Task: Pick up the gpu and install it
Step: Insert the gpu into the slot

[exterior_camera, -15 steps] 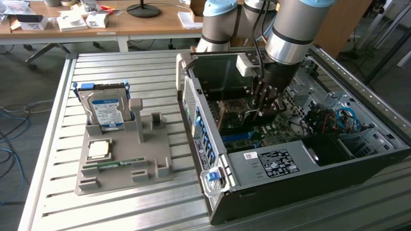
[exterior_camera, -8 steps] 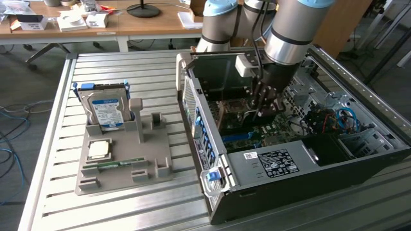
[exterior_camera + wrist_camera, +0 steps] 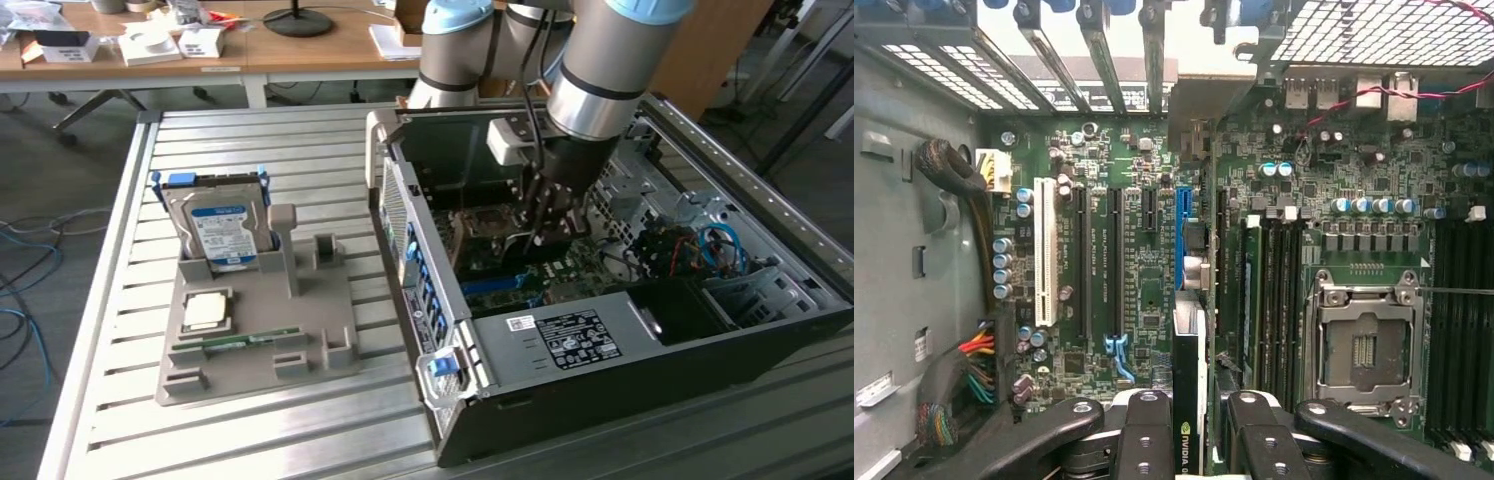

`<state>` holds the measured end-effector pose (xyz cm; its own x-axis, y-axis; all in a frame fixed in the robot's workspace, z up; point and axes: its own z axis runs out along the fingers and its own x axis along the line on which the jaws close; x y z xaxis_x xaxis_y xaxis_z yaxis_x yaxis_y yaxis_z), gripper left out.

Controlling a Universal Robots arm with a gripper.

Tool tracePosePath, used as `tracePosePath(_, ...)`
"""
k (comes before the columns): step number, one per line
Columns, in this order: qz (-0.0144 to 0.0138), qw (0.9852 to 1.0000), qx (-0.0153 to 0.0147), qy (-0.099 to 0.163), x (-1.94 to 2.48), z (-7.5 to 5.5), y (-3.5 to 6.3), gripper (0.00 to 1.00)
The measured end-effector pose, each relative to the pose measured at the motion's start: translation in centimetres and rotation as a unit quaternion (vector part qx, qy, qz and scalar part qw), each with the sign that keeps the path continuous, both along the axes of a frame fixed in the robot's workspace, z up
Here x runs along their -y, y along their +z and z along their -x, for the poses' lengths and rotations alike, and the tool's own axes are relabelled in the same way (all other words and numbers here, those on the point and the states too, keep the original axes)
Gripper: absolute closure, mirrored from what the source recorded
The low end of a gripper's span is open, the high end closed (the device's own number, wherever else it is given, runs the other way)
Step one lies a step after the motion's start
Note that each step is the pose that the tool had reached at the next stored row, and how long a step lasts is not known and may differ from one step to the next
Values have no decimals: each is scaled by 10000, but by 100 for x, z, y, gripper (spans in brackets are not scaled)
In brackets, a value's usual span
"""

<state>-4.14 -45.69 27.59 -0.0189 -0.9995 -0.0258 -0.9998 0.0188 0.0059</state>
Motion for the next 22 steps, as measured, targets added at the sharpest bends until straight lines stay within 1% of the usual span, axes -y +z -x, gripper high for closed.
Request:
tracePosePath(11,9,10000,1,0,23,0,-10,74)
tracePosePath(22,10,10000,1,0,24,38,-11,74)
